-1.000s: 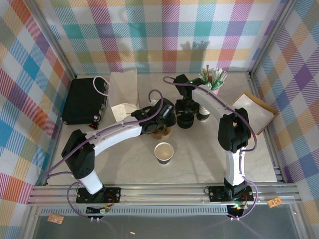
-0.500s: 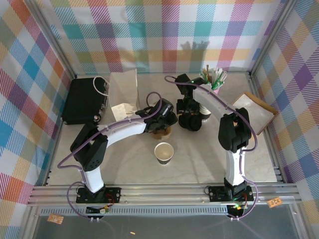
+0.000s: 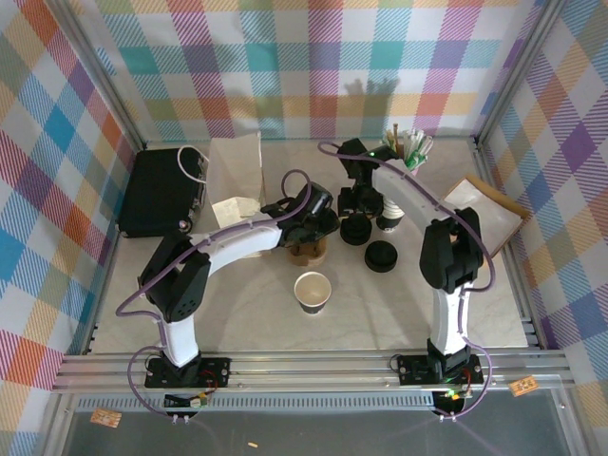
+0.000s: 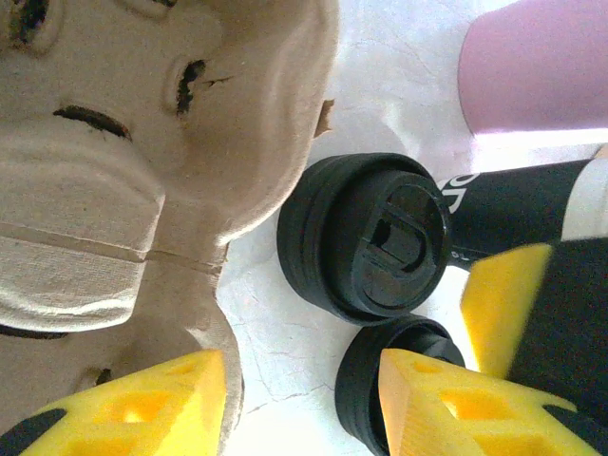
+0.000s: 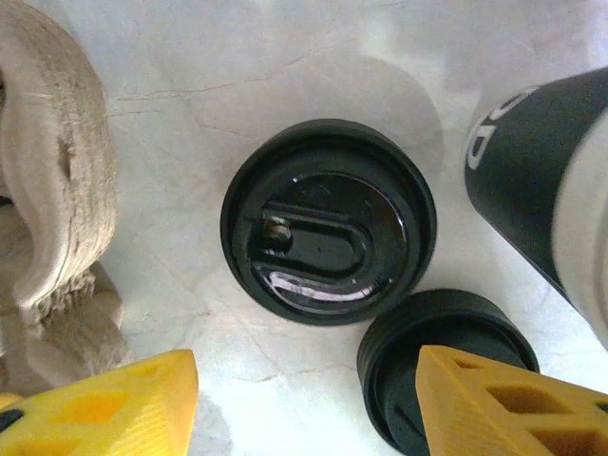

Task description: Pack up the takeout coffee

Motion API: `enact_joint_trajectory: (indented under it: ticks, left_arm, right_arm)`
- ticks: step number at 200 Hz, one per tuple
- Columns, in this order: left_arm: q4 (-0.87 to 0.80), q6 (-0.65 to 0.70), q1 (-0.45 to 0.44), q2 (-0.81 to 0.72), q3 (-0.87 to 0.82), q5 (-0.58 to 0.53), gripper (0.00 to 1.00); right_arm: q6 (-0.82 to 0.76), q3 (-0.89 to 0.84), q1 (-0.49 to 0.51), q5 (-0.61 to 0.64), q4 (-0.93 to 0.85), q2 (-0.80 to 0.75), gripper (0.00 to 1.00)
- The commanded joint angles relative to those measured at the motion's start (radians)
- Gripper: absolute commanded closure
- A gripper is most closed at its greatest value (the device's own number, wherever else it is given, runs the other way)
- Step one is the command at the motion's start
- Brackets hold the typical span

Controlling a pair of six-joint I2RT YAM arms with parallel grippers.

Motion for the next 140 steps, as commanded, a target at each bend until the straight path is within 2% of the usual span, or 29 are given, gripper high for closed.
enact_joint_trajectory:
  ticks: [1, 21, 47, 94, 140]
  left_arm:
    - [-0.051, 0.083, 0.001, -0.084, 0.040, -0.019, 0.52]
    - [-0.099, 0.149, -0.004, -0.119, 0.053, -0.039, 0.51]
    - [-0.128, 0.188, -0.007, -0.161, 0.039, -0.070, 0.50]
    - [-0.152, 0.214, -0.008, -0.185, 0.043, -0.082, 0.49]
    - [-0.180, 0.235, -0.010, -0.194, 0.052, -0.079, 0.48]
  right_arm:
    - [0.021, -0.074, 0.006, -0.003, -0.056, -0.151, 0.35]
    - [0.011, -0.200, 0.014, 0.038, -0.053, -0.247, 0.30]
    - [-0.017, -0.352, 0.018, 0.089, -0.007, -0.314, 0.29]
    - [-0.042, -0.470, 0.021, 0.113, 0.082, -0.323, 0.23]
    - [-0.049, -0.517, 0.020, 0.125, 0.173, -0.256, 0.19]
